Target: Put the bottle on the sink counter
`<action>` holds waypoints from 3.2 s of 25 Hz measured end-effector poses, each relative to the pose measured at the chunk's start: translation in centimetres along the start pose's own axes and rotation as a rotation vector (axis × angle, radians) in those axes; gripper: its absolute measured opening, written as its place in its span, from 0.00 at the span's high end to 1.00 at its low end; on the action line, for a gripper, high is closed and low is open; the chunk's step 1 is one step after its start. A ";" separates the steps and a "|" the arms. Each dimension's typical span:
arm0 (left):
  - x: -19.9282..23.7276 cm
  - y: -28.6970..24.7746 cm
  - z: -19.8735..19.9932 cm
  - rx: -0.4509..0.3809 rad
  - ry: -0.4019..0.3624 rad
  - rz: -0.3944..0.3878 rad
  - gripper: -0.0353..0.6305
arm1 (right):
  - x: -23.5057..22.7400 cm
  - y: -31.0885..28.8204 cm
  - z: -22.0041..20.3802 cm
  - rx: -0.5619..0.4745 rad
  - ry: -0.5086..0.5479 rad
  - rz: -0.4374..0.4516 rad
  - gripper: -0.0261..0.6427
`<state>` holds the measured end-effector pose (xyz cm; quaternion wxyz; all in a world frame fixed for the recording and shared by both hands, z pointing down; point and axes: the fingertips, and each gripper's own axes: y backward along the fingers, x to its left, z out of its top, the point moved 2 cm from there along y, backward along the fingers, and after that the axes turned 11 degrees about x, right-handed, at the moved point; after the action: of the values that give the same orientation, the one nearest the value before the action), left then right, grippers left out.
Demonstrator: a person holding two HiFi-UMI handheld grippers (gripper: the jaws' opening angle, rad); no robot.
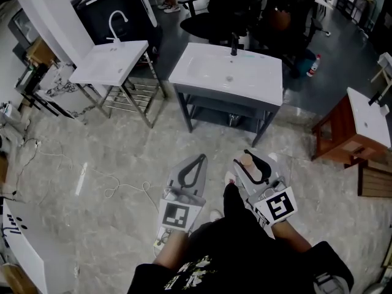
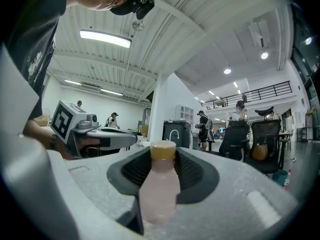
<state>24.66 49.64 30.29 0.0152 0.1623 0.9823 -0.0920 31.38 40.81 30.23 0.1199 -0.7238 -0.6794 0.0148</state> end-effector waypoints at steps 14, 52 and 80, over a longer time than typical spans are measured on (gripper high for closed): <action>6.4 -8.6 1.9 -0.003 -0.013 0.032 0.93 | -7.8 -7.7 0.9 -0.003 0.016 -0.018 0.76; 17.0 -35.1 6.4 0.001 -0.005 0.129 0.93 | -30.4 -26.7 1.9 -0.041 0.038 0.132 0.76; 29.1 -60.3 12.4 -0.042 -0.128 -0.369 0.93 | -48.9 -40.9 3.4 0.020 -0.074 -0.383 0.76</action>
<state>-22.28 0.47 27.01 0.0636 -0.0272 0.9941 -0.0830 -13.05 -4.91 27.88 0.1028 -0.5790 -0.8084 0.0251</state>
